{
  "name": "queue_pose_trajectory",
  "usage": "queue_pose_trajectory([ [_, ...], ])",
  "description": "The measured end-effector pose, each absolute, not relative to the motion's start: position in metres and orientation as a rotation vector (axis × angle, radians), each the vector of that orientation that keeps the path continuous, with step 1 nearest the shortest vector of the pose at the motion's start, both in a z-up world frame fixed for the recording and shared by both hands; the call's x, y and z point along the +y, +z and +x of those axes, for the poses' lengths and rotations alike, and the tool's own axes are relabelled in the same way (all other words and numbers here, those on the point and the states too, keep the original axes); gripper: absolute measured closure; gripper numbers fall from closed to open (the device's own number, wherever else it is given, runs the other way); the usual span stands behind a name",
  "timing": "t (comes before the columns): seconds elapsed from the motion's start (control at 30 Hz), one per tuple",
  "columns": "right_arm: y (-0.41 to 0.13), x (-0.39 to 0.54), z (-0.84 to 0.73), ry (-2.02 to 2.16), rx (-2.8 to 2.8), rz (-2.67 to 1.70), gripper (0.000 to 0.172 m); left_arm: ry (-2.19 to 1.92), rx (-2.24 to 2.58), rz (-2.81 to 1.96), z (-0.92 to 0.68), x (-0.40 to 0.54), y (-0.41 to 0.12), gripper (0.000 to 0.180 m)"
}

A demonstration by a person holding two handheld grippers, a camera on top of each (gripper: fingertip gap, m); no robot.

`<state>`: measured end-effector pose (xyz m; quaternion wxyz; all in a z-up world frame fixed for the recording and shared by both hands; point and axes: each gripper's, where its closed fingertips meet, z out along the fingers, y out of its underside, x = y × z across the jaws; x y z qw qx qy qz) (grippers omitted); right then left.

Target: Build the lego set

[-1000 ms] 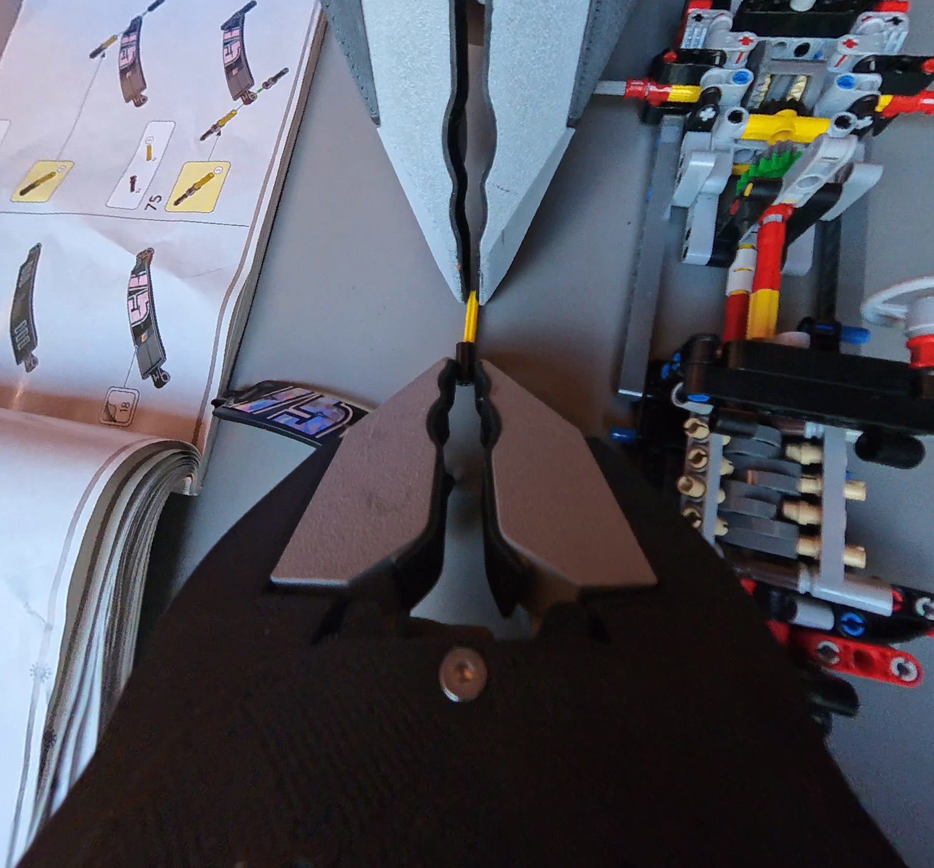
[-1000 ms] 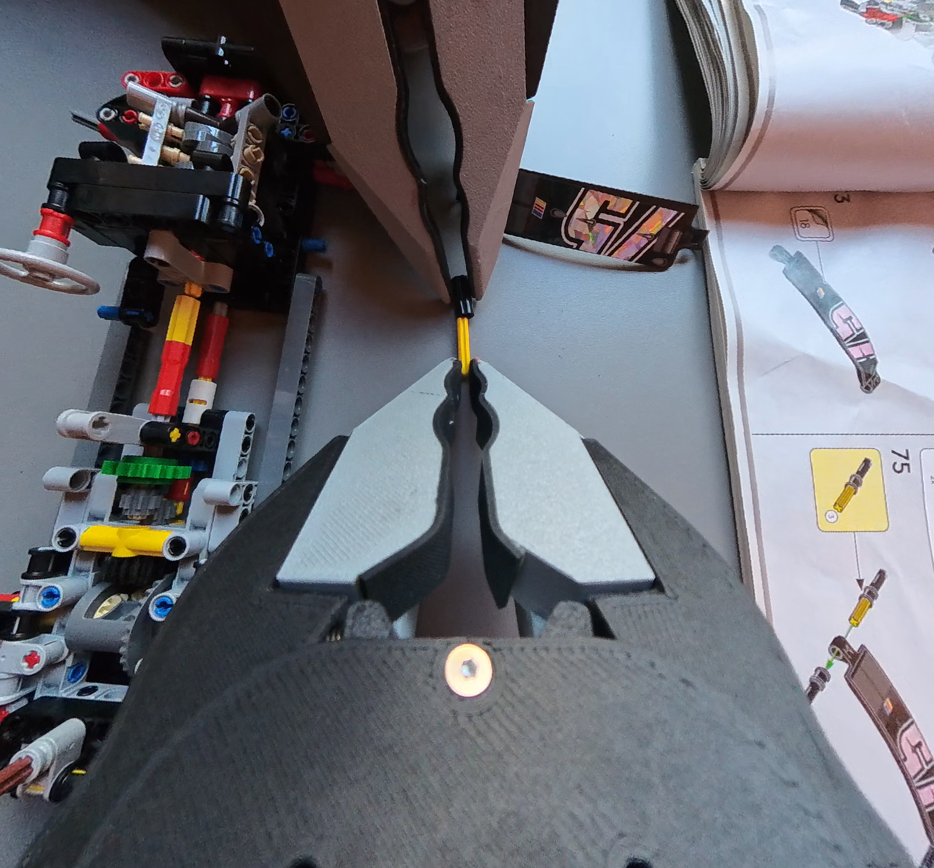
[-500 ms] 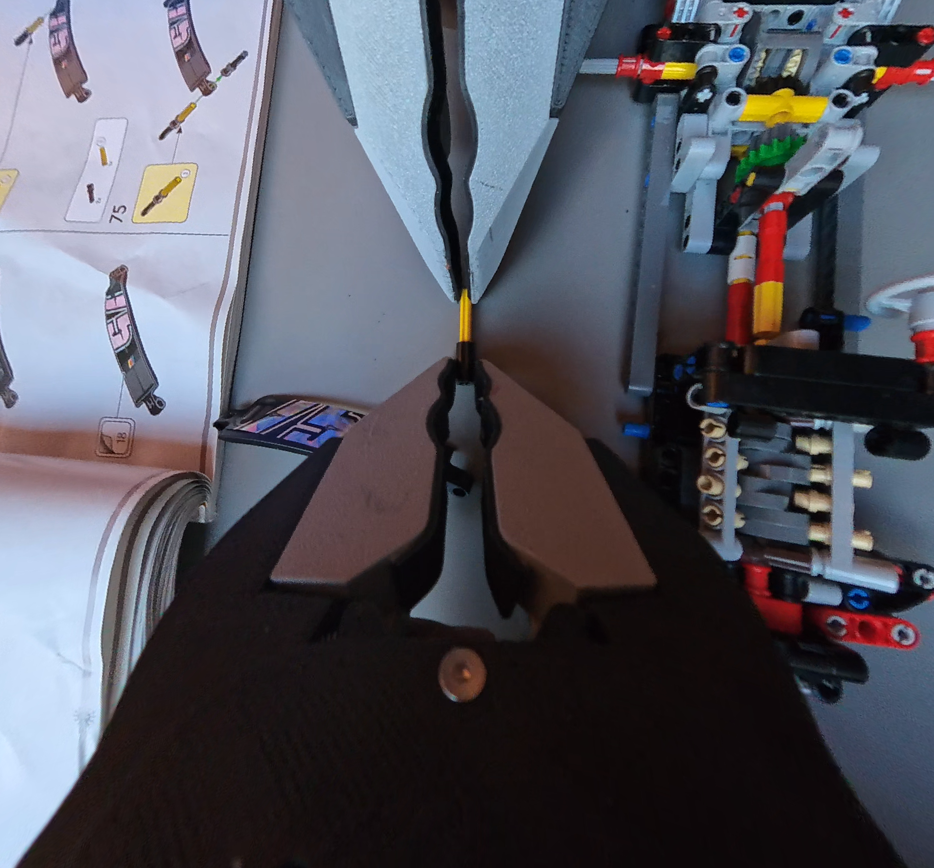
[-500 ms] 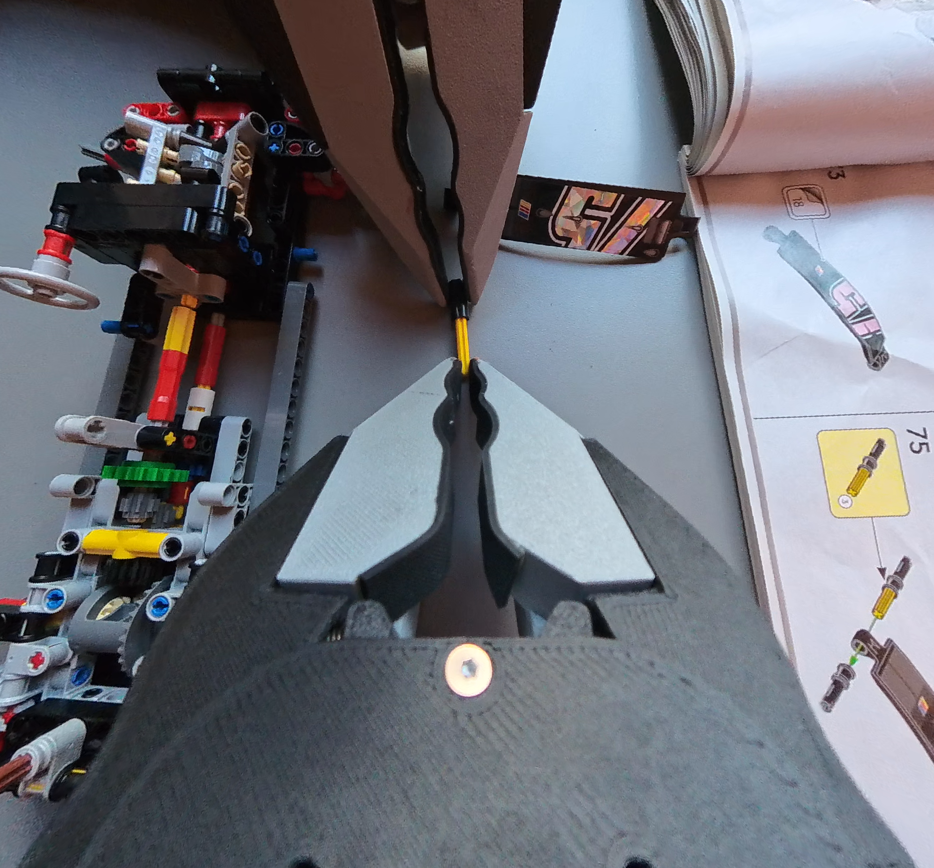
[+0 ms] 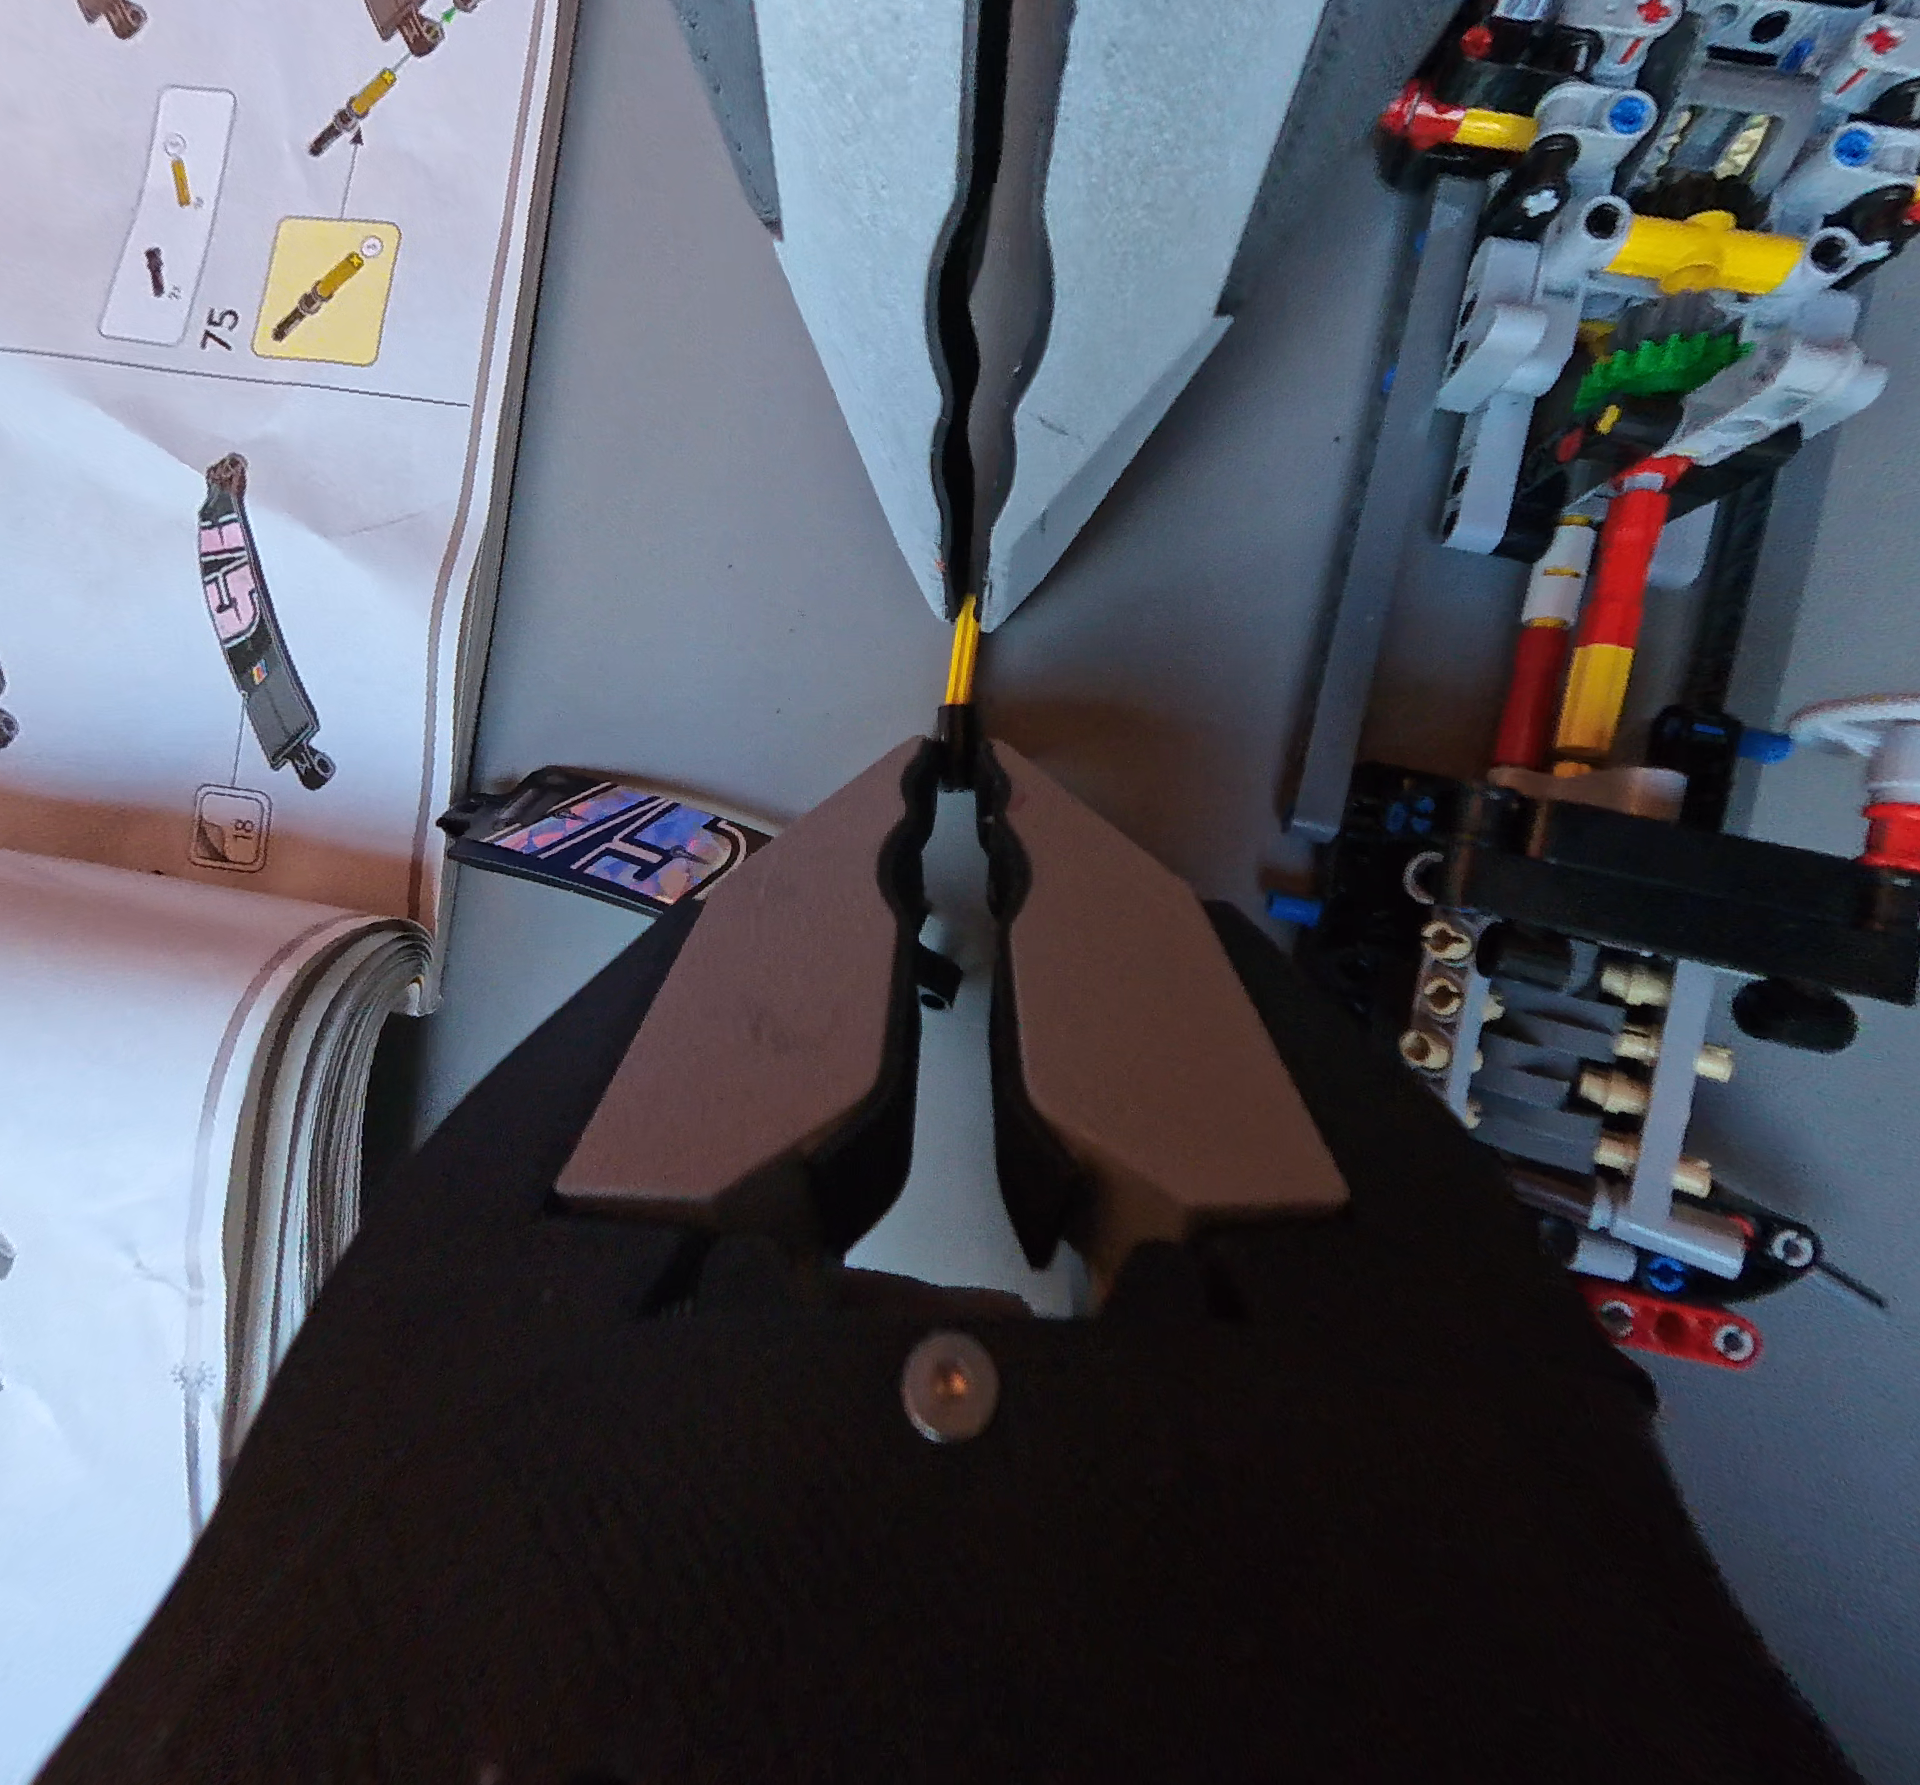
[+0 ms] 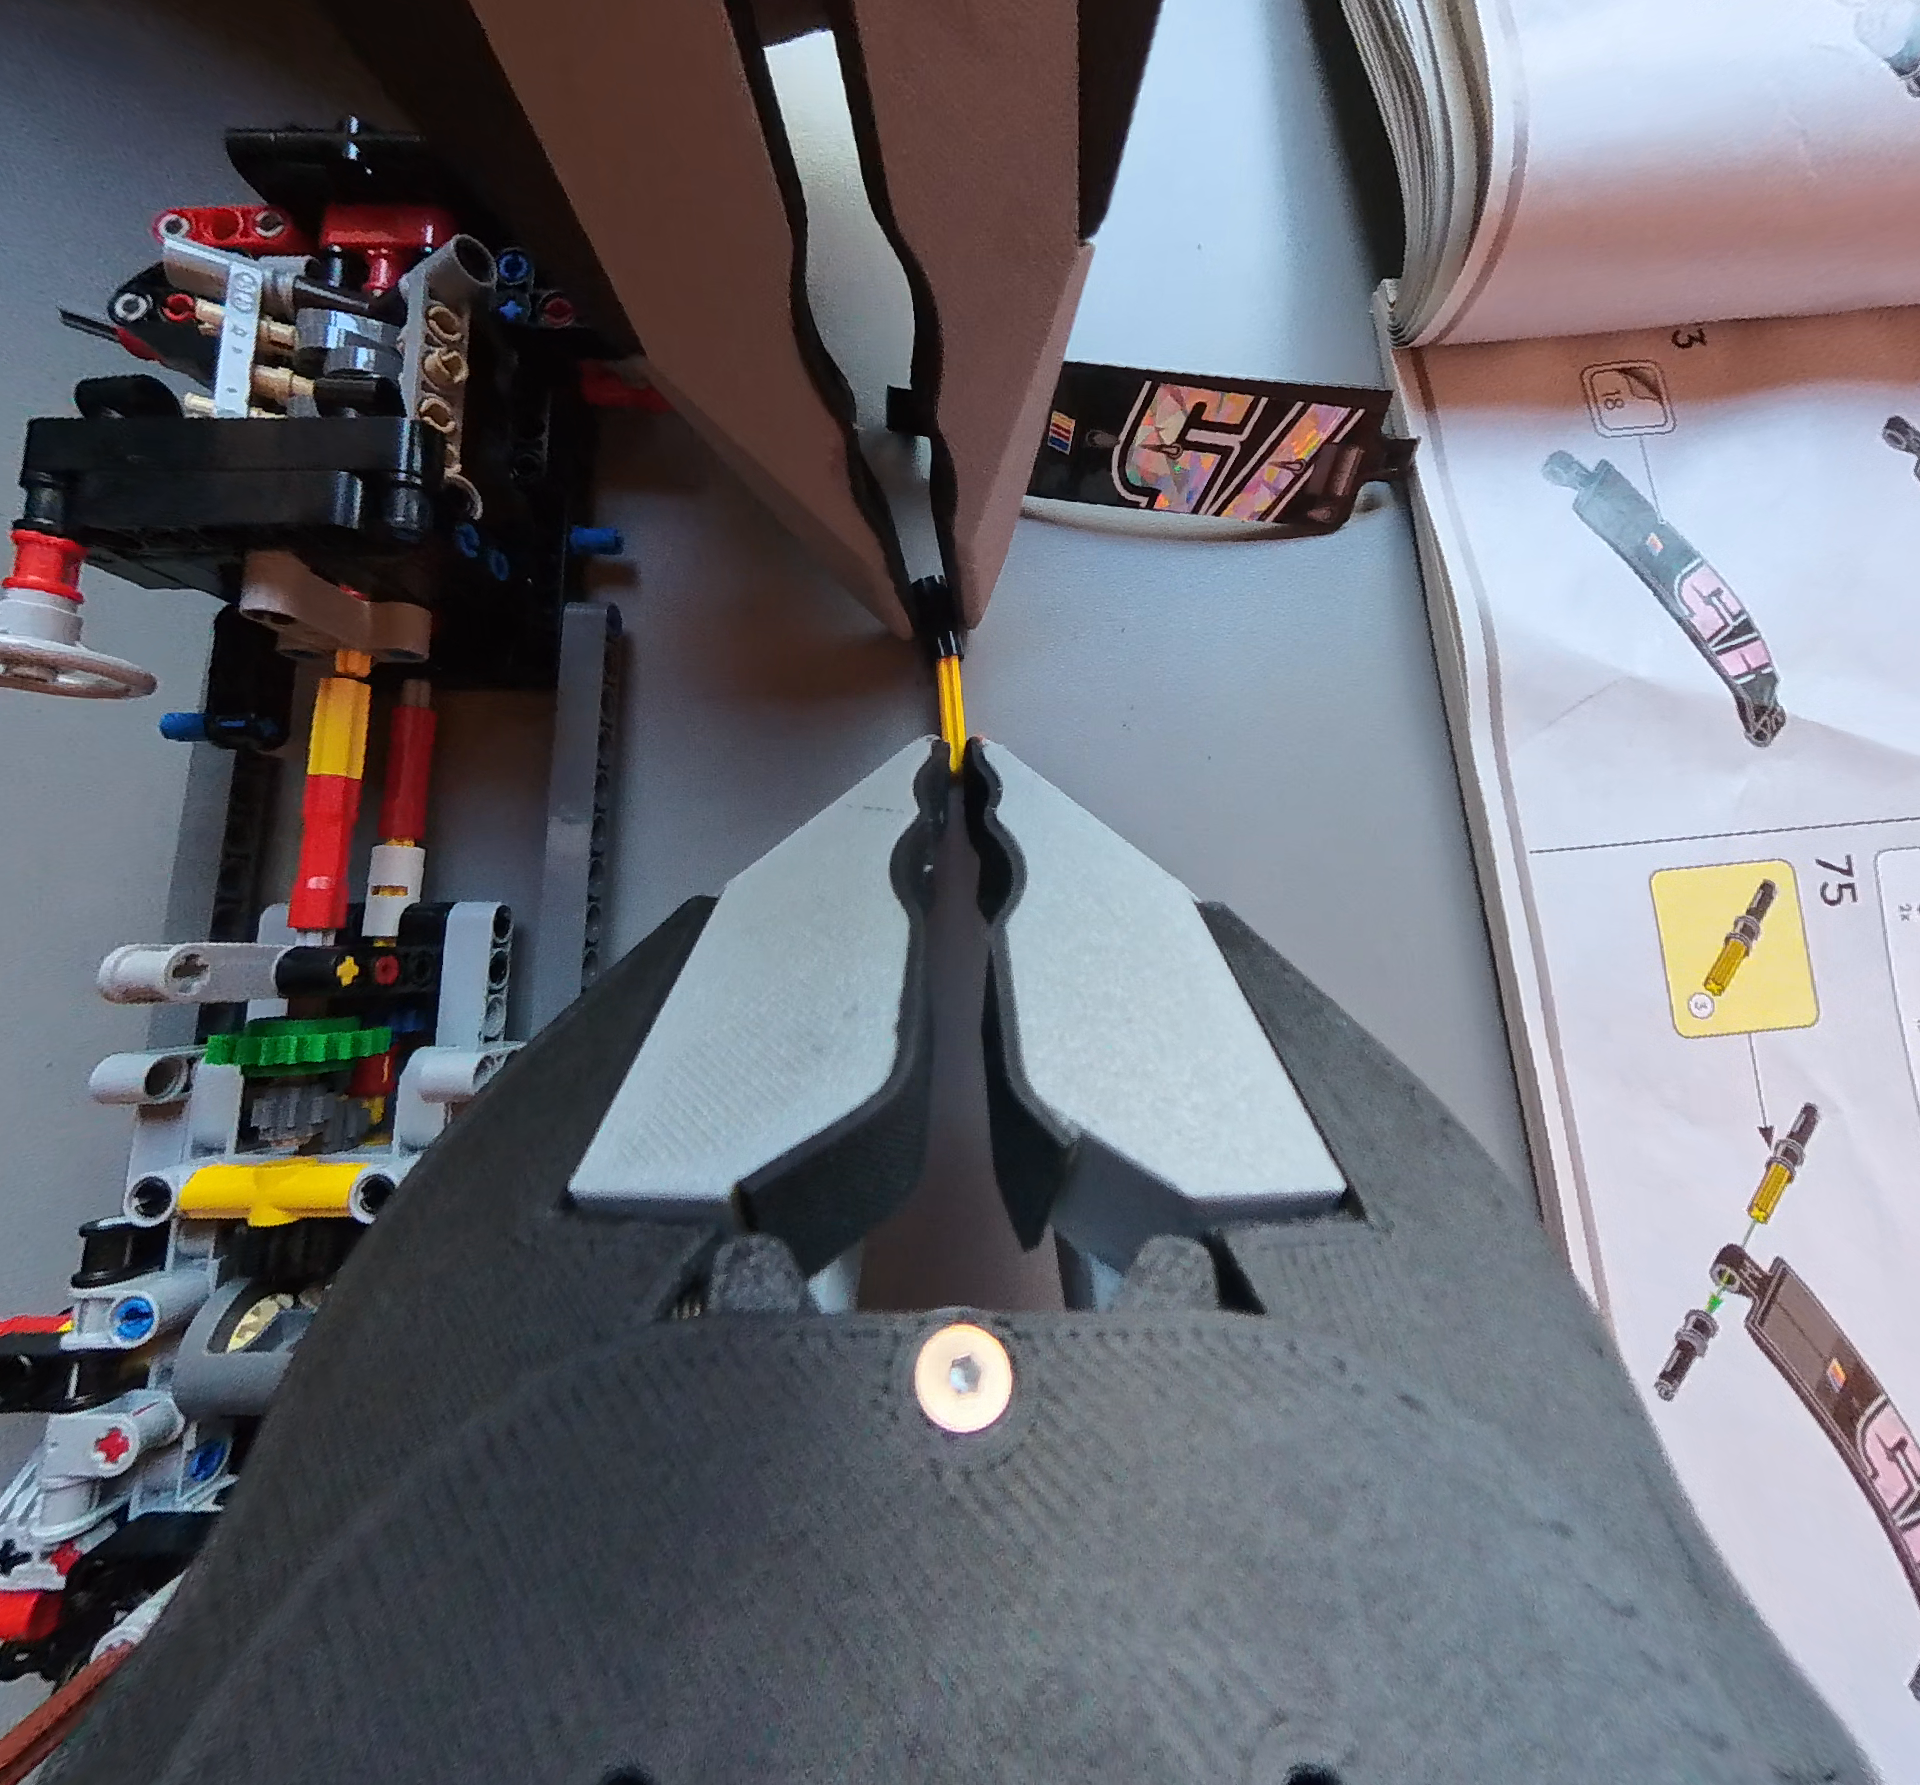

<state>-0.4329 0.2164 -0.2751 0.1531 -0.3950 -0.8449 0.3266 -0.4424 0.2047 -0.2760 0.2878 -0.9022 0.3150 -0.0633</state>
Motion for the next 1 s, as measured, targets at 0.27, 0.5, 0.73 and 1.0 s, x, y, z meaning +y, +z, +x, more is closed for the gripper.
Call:
queue_pose_trajectory([
  [0.27, -0.2750, 0.2146, -0.4329, 0.941, -2.440, -1.041, 0.171, -0.159, 0.897, -2.417, -0.4423, 0.2041, -0.2761, 0.176],
  [0.5, -0.2753, 0.2129, -0.4340, 0.887, -2.443, -0.978, 0.171, -0.095, 1.053, -2.435, -0.4418, 0.2045, -0.2762, 0.176],
  [0.73, -0.2753, 0.2120, -0.4354, 0.976, -2.428, -1.026, 0.171, -0.097, 0.963, -2.458, -0.4412, 0.2064, -0.2761, 0.178],
  [1.0, -0.2754, 0.2120, -0.4361, 0.973, -2.417, -1.043, 0.171, -0.121, 0.862, -2.485, -0.4399, 0.2099, -0.2761, 0.177],
])
